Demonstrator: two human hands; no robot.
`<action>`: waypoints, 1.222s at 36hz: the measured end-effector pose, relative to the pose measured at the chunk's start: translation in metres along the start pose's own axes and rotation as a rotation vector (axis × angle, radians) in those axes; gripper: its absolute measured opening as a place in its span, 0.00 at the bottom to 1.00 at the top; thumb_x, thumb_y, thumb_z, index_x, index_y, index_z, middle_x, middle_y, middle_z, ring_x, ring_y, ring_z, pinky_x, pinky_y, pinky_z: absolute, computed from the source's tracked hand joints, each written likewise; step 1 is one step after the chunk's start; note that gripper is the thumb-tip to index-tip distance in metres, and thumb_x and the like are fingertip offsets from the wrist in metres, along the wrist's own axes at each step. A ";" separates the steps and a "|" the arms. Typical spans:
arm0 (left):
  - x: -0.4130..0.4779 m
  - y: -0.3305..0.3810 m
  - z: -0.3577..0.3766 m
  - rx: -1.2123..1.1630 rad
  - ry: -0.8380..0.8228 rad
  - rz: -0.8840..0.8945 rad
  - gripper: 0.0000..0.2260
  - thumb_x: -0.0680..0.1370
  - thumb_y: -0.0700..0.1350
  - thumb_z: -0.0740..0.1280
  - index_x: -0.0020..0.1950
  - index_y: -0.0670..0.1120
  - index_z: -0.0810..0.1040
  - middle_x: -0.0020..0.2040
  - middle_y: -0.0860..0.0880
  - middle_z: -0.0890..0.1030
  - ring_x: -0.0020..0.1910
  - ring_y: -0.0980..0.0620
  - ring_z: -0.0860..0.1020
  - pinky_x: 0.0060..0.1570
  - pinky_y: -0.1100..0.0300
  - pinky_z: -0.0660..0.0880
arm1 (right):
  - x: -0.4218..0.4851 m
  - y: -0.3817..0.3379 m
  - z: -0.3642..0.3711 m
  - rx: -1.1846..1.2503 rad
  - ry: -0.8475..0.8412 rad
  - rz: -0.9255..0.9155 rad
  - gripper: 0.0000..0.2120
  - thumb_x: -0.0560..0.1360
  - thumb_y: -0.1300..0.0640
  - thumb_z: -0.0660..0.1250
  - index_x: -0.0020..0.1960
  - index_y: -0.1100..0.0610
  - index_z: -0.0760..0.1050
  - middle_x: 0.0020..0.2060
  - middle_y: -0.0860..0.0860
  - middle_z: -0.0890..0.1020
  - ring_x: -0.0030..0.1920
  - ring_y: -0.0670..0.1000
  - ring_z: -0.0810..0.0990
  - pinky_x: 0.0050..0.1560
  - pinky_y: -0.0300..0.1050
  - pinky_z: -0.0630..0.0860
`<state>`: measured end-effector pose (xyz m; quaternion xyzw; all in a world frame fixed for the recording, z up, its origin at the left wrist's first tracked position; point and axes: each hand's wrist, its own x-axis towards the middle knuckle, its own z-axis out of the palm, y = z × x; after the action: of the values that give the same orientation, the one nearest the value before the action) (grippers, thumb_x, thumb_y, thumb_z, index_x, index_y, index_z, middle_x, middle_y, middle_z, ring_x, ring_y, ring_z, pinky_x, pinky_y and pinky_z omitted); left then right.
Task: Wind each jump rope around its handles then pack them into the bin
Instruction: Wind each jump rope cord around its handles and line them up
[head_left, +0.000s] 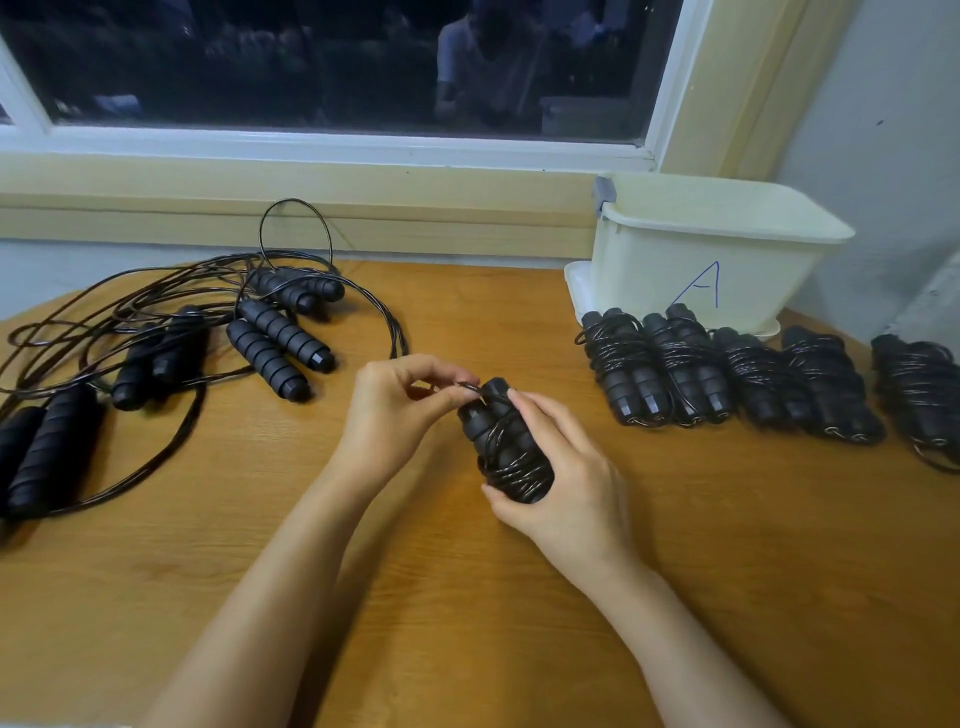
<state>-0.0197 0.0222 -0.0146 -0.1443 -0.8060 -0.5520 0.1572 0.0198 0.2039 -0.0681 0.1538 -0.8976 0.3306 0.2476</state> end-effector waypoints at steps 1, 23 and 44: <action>-0.001 -0.002 -0.001 0.012 -0.022 0.052 0.03 0.71 0.44 0.75 0.43 0.49 0.84 0.43 0.53 0.85 0.45 0.53 0.83 0.47 0.56 0.80 | 0.000 0.001 0.001 0.004 -0.002 0.015 0.41 0.63 0.47 0.78 0.74 0.44 0.67 0.68 0.37 0.71 0.62 0.44 0.77 0.52 0.45 0.81; 0.002 0.009 0.008 -0.059 0.108 -0.172 0.10 0.73 0.35 0.74 0.45 0.50 0.82 0.41 0.51 0.85 0.42 0.59 0.83 0.45 0.67 0.78 | -0.003 -0.007 -0.001 -0.173 0.134 -0.131 0.40 0.62 0.51 0.79 0.73 0.50 0.71 0.66 0.42 0.76 0.57 0.48 0.78 0.38 0.44 0.81; 0.034 0.015 -0.014 0.023 -0.635 -0.425 0.13 0.76 0.27 0.64 0.50 0.41 0.83 0.45 0.46 0.85 0.47 0.48 0.84 0.48 0.54 0.82 | -0.005 -0.006 -0.001 -0.121 0.151 -0.404 0.34 0.67 0.55 0.78 0.71 0.56 0.73 0.65 0.50 0.78 0.57 0.52 0.80 0.45 0.46 0.82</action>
<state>-0.0430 0.0166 0.0168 -0.1362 -0.8326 -0.4911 -0.2166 0.0268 0.2005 -0.0672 0.2903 -0.8457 0.2304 0.3840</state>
